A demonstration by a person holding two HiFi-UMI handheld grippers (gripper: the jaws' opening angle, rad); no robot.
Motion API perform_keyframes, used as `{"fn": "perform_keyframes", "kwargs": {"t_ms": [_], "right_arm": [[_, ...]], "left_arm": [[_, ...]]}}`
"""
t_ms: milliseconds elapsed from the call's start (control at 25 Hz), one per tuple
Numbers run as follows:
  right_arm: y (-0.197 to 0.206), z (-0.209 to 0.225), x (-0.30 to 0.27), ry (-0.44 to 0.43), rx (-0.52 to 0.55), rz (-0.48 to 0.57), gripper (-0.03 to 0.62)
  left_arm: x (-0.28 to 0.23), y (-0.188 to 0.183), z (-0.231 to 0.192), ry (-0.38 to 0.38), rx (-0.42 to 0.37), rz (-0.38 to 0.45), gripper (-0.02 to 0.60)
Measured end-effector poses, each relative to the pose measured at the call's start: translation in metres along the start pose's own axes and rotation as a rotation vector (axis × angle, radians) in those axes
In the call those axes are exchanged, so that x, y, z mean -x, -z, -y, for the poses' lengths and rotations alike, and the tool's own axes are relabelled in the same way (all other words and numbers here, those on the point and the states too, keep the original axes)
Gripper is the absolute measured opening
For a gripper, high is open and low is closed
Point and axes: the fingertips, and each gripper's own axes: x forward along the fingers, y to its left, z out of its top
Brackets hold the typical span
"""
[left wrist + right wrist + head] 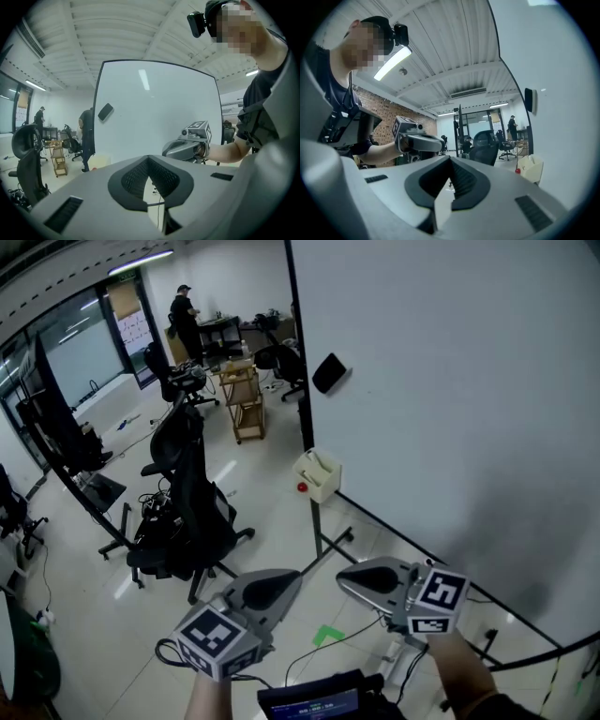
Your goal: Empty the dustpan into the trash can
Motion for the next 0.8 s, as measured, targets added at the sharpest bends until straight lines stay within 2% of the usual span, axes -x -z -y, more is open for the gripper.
{"fn": "perform_keyframes", "kwargs": {"t_ms": [200,320,480,800], "right_arm": [[0.008,0.008,0.019,0.046,-0.019,-0.004,0.008],[0.013,0.009,0.030,0.073,-0.028,-0.013,0.008],[0.009,0.009,0.041,0.112,-0.021,-0.012,0.008],[0.002,0.003,0.048,0.218,-0.012,-0.032,0.008]], "left_arm": [[-0.016,0.005,0.009,0.054,-0.004,-0.010,-0.002],[-0.022,0.009,0.017,0.112,-0.020,-0.007,-0.001],[-0.027,0.004,0.022,0.147,-0.008,-0.006,-0.002],[-0.026,-0.007,0.029,0.282,-0.017,0.011,-0.002]]}}
